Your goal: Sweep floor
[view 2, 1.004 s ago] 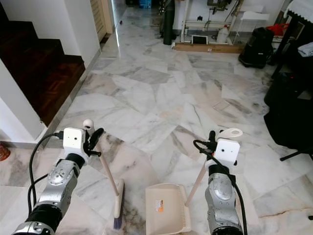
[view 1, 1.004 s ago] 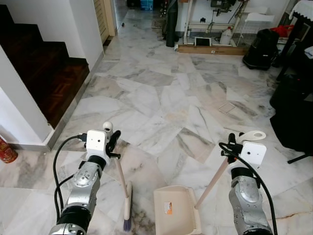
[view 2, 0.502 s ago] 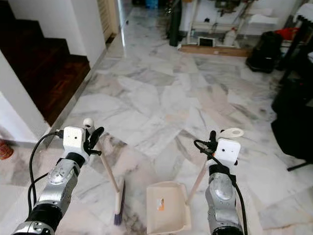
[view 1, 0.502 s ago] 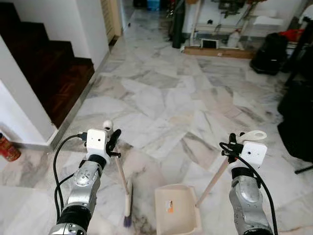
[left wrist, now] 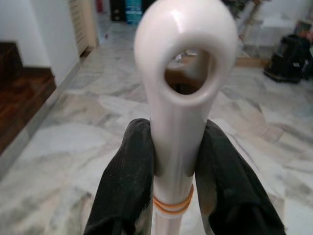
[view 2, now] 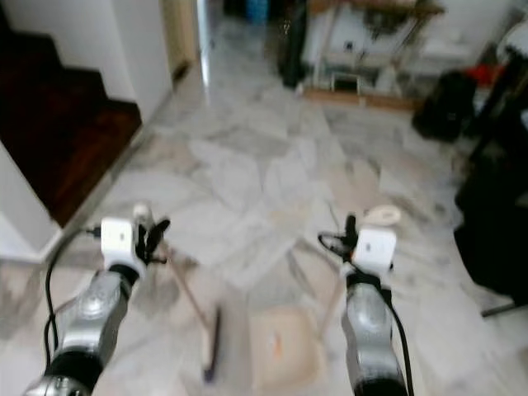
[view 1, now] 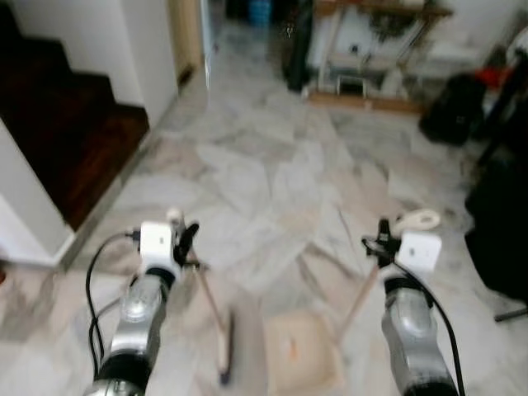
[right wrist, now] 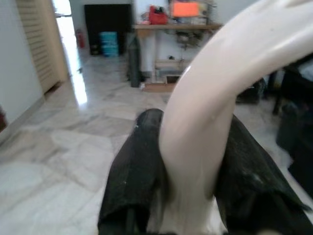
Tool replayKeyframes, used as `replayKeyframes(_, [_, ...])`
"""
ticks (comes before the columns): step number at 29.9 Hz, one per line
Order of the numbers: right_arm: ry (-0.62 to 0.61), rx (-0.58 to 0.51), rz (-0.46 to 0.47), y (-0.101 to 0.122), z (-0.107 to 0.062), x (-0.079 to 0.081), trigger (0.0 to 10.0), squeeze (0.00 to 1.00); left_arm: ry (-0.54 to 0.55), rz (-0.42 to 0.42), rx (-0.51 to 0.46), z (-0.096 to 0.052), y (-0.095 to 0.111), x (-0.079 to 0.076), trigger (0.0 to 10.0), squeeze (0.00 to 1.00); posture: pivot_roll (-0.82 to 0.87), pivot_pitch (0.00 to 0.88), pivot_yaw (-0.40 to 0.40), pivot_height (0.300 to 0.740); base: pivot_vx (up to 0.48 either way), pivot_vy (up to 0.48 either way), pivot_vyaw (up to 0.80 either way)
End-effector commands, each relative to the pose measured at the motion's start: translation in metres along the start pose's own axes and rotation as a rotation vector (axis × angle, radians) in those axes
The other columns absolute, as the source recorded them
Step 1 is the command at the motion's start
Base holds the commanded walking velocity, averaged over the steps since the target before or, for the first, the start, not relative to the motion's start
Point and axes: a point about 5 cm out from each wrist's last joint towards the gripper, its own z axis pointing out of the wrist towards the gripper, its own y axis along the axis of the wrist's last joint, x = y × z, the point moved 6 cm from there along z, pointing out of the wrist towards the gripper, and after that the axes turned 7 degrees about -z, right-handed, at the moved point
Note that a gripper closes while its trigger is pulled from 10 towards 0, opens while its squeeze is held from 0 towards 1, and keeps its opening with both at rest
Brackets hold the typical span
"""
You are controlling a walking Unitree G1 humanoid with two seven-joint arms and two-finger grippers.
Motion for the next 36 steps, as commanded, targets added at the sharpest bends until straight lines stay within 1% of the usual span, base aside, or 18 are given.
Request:
replayKeyframes(1, [-0.03,-0.023,-0.008,0.006,0.001,-0.012,10.0,0.0,-0.029,0.007,-0.053,0.007,0.015,-0.01,10.0,0.0,-0.02,0.0,-0.025,0.74,0.364,0.0,0.0])
replayKeyframes(8, [-0.028,-0.024,-0.013,0.006,0.001,-0.011,10.0,0.0,-0.027,0.003,-0.054,0.006,0.015,-0.009,10.0,0.0,-0.03,0.0,-0.027,0.74,0.364,0.0,0.0])
replayKeyframes(15, [-0.026,-0.026,-0.006,0.006,0.0,-0.011,10.0,0.0,-0.031,0.001,-0.051,0.005,0.013,-0.011,10.0,0.0,-0.03,0.0,-0.027,0.74,0.366,0.0,0.0])
replayKeyframes(19, [-0.015,-0.028,-0.009,0.007,0.002,-0.008,10.0,0.0,-0.034,0.0,-0.054,0.008,0.015,-0.012,10.0,0.0,-0.02,0.0,-0.031,0.74,0.365,0.0,0.0])
replayKeyframes(23, [-0.009,-0.034,-0.013,0.01,0.006,-0.007,10.0,0.0,-0.023,-0.004,-0.066,0.01,0.018,-0.012,10.0,0.0,-0.05,0.0,-0.034,0.74,0.365,0.0,0.0])
replayKeyframes(25, [-0.012,-0.046,-0.015,0.014,0.008,-0.008,10.0,0.0,-0.02,-0.007,-0.065,0.01,0.018,-0.011,10.0,0.0,-0.06,0.0,-0.031,0.74,0.368,0.0,0.0])
replayKeyframes(27, [-0.029,-0.067,-0.016,0.02,0.01,-0.013,10.0,0.0,-0.024,-0.011,-0.064,0.011,0.018,-0.013,10.0,0.0,-0.08,0.0,-0.024,0.74,0.368,0.0,0.0])
replayKeyframes(30, [-0.036,-0.071,-0.021,0.021,0.01,-0.017,10.0,0.0,-0.036,-0.013,-0.058,0.011,0.016,-0.016,10.0,0.0,-0.09,0.0,-0.017,0.74,0.366,0.0,0.0])
replayKeyframes(36, [-0.042,-0.07,-0.025,0.02,0.009,-0.018,10.0,0.0,-0.044,-0.012,-0.054,0.012,0.016,-0.017,10.0,0.0,-0.1,0.0,-0.001,0.74,0.364,0.0,0.0])
